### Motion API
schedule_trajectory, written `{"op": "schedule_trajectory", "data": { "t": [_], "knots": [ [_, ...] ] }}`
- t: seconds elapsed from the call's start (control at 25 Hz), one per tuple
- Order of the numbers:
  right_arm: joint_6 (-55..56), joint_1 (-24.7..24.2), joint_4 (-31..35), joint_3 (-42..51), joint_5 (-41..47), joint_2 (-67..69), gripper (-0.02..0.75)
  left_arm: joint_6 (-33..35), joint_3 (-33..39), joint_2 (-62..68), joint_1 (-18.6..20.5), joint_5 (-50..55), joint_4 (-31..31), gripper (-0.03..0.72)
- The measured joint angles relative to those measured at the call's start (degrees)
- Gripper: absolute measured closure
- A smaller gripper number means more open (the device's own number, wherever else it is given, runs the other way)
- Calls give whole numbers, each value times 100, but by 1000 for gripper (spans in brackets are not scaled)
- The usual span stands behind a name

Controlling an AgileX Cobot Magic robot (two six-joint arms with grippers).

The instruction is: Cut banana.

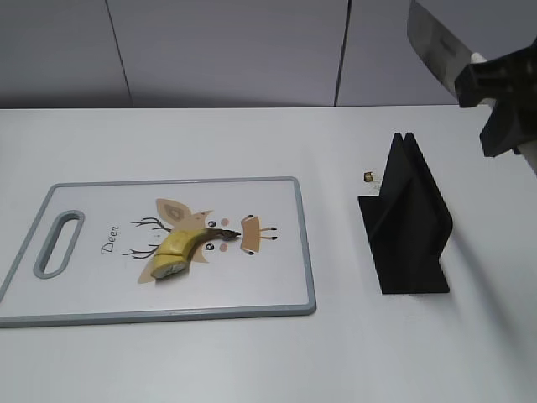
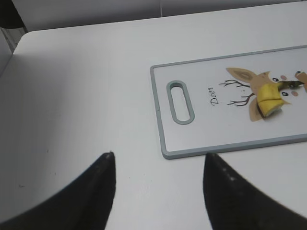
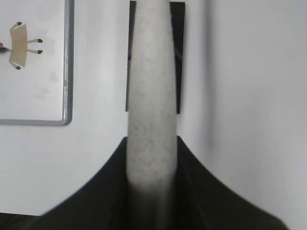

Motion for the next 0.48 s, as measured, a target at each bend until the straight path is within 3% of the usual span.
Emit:
{"op": "schedule_trajectory", "data": {
  "t": [0.24, 0.48],
  "knots": [
    [-1183, 0, -60, -332, 20, 12, 576, 0, -89, 211, 0, -242, 0, 126],
    [-2536, 0, 221, -747, 73, 445, 576, 270, -361, 1489, 0, -876, -122, 126]
  ]
}}
